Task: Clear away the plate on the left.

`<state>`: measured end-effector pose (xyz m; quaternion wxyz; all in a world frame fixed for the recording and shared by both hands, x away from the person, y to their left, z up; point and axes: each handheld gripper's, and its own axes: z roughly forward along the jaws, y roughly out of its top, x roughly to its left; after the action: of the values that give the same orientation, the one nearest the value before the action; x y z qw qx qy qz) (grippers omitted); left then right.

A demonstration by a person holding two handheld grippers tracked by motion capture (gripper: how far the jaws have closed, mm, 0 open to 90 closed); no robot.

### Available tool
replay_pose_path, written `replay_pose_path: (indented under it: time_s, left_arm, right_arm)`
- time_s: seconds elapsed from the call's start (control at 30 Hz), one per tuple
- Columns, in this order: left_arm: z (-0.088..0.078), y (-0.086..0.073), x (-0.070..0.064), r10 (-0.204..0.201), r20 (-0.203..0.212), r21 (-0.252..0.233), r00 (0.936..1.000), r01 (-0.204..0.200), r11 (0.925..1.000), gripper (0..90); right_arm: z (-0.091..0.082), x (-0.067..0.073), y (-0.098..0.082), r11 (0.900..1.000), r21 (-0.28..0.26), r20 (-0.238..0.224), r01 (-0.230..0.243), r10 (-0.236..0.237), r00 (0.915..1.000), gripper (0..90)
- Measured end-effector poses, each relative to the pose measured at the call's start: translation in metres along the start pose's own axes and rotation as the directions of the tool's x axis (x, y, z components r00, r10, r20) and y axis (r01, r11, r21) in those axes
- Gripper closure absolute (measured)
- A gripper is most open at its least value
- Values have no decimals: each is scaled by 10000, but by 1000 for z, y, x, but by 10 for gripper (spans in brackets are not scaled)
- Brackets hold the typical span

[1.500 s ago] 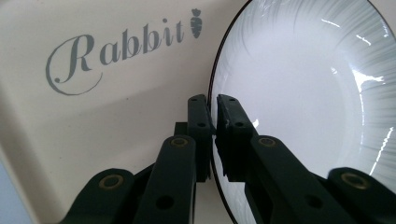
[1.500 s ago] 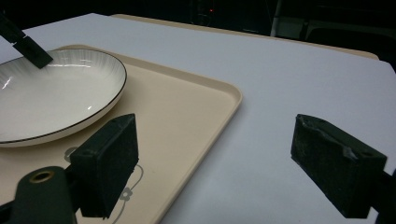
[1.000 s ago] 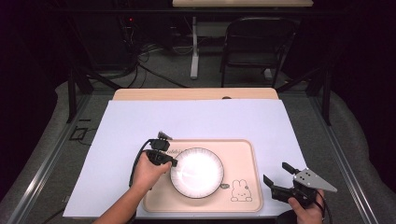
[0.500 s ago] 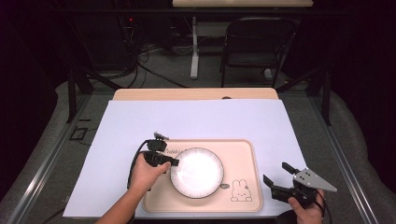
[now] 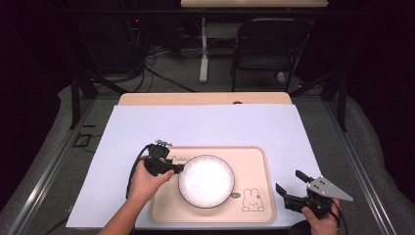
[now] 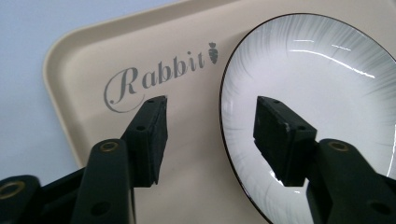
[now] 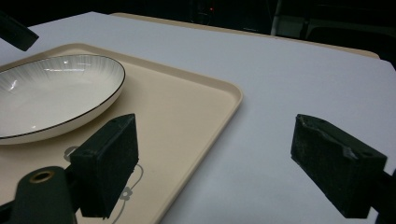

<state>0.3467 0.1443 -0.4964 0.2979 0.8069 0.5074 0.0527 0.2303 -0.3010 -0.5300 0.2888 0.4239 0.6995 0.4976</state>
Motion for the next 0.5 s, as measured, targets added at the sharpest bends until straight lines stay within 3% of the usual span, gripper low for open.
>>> replay_pose_path:
  time_s: [0.23, 0.5]
  left_arm:
    - [-9, -7, 3, 265, -307, -311, 9992, -275, 9991, 397]
    - [-22, -17, 11, 180, -639, -724, 9978, -226, 9971, 394]
  right_arm:
    - [0, 0, 0, 10000, 25, 13, 6, -6, 10000, 142]
    - [0, 1, 0, 10000, 18, 11, 8, -8, 10000, 142]
